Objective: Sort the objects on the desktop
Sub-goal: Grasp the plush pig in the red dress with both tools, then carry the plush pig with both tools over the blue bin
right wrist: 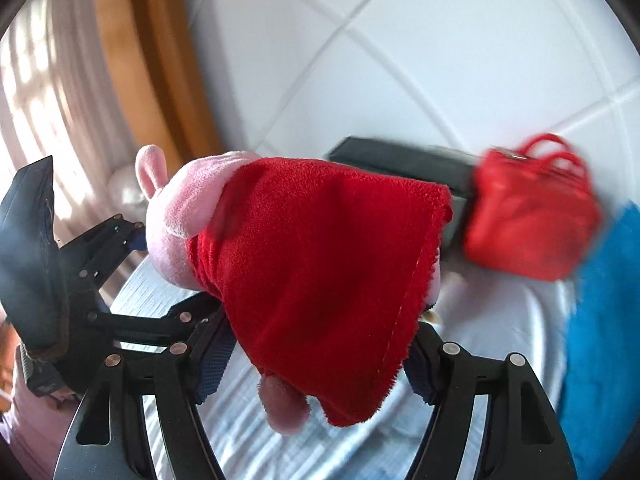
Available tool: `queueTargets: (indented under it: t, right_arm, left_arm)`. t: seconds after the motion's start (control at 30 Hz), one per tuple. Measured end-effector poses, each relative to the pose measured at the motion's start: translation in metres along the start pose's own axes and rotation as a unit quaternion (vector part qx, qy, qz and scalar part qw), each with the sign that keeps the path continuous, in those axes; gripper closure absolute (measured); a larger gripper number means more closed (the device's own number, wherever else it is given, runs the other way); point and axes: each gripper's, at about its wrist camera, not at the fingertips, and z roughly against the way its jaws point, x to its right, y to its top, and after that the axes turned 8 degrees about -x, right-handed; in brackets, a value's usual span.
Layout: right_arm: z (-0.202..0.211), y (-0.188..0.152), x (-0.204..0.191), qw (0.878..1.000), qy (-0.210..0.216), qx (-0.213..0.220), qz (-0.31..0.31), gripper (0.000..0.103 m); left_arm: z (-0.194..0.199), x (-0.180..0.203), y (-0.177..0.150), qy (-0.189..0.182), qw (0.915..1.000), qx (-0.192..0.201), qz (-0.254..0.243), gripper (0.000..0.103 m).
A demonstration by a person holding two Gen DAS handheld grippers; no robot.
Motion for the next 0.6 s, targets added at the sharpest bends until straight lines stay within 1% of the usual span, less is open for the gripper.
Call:
queueTargets:
  t: [0.2,0.27,0.3,0.37,0.4,0.6]
  right_arm:
    - [0.084,-0.043,0.063,0.996,-0.051,0.045,-0.052,0.030]
    - [0.112,-0.058,0.085,0.994,-0.066,0.057,-0.069,0.030]
    - [0.122,-0.064,0.094,0.993,-0.072,0.060,-0.078,0.030]
    - [0.148,-0.077,0.115,0.989,-0.089,0.069,-0.095,0.030]
    - [0.156,-0.083,0.123,0.988,-0.097,0.072,-0.101,0.030]
    - [0.220,-0.127,0.186,0.975,-0.135,0.096,-0.145,0.030]
  left_arm:
    - [0.027,0.092,0.045,-0.045,0.9970,0.041,-0.049,0.032]
    - [0.035,0.129,0.060,-0.065,0.9938,0.057,-0.070,0.032]
    - [0.038,0.140,0.064,-0.071,0.9928,0.060,-0.075,0.032]
    - [0.043,0.175,0.077,-0.090,0.9895,0.068,-0.090,0.032]
    - [0.044,0.186,0.082,-0.096,0.9884,0.070,-0.095,0.032]
    - [0.061,0.279,0.114,-0.132,0.9777,0.092,-0.134,0.032]
